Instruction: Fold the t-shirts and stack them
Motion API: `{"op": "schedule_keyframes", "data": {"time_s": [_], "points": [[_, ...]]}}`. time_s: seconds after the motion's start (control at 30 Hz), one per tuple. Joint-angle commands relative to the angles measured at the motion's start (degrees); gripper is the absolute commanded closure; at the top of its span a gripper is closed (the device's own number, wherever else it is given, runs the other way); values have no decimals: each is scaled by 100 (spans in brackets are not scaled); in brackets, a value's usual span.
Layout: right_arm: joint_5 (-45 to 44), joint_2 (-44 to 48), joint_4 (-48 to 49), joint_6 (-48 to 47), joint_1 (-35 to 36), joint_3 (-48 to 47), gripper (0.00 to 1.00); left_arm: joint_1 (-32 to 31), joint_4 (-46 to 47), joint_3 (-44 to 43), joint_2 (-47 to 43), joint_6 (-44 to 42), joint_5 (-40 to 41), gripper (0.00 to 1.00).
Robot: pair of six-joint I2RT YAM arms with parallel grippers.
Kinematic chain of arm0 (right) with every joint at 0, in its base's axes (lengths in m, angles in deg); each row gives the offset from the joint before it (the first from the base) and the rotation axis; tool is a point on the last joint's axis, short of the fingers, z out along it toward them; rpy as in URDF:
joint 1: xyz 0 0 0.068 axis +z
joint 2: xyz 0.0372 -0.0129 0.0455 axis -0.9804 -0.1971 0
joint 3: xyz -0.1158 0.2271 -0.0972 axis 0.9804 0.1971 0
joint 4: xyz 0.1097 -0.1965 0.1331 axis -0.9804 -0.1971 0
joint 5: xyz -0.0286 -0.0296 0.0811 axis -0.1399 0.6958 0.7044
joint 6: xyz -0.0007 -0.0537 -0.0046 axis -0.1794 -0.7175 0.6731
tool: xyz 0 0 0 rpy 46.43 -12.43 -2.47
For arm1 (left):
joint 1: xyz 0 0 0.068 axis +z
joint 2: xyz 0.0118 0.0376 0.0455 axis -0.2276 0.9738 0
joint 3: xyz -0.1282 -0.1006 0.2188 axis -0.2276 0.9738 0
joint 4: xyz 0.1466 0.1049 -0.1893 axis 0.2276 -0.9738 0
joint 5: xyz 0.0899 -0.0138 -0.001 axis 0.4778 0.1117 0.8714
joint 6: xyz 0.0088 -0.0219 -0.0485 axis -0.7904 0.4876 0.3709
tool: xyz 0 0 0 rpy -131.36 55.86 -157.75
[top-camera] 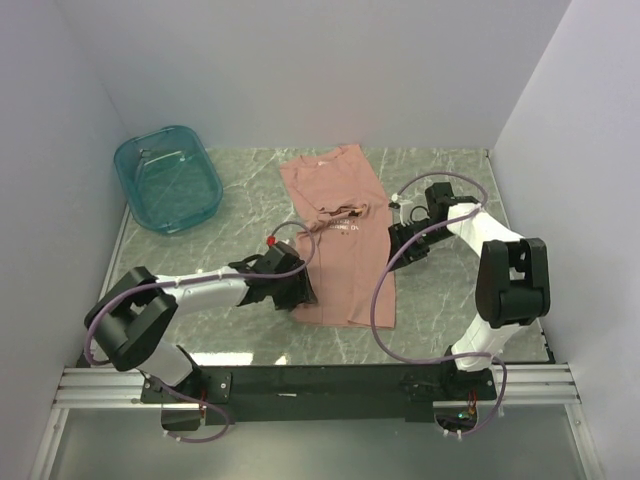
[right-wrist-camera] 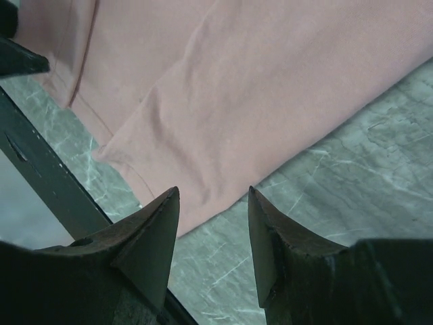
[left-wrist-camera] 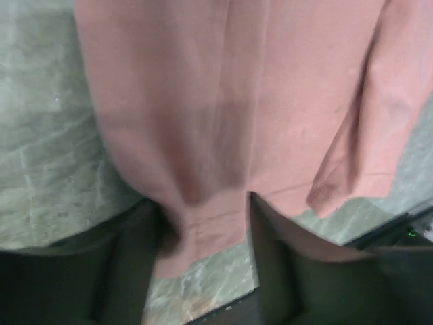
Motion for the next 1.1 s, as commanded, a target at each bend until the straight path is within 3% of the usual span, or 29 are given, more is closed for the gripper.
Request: {"op": "schedule_keyframes", "data": {"time_s": [0.0, 0.03, 0.17, 0.23, 0.37, 0.47, 0.6, 0.7, 0.8, 0.87, 0.9, 0.93, 1.0, 1.07], "points": [[139, 378, 354, 126, -28, 103, 48, -320, -724, -119, 310, 224, 638, 46], [139, 387, 345, 100, -19, 112, 48, -365, -663, -102, 319, 294, 534, 60], [77, 466, 196, -102, -19, 103, 48, -716, -654, 4, 258, 584, 226, 96], [-19, 554, 126, -234, -28, 103, 48, -970, -707, 47, 205, 785, 103, 99], [-99, 685, 29, -419, -19, 112, 48, -1349, -5, 547, 99, 1286, -976, 99], [-2, 756, -111, -656, -28, 103, 48, -1770, 392, 532, 196, 1621, -1199, 79], [200, 940, -479, -1218, -10, 86, 48, -2009, -719, 189, -93, 1710, -210, 49], [341, 1176, -832, -1920, -10, 59, 48, -2009, -1250, -101, -795, 1622, 774, 40], [481, 1650, -1104, -2939, -1, 146, 48, -2009, -1498, -373, -1508, 903, 1269, 36], [578, 2028, -1053, -3905, -10, 461, 46, -2009, -1315, -566, -1893, -89, 1542, 32], [778, 2474, -1113, -4979, -10, 637, 42, -2009, -1191, -593, -2000, -727, 1622, 17], [850, 2696, -1192, -5607, -19, 839, 15, -2009, -999, -568, -2158, -899, 1831, 4], [764, 3135, -1115, -6698, -2, 1533, 13, -1939, -498, -296, -2273, -1214, 2035, 1], [509, 3077, -1375, -6975, 234, 1650, 12, -1790, 46, -85, -2265, -1585, 1352, 1]]}}
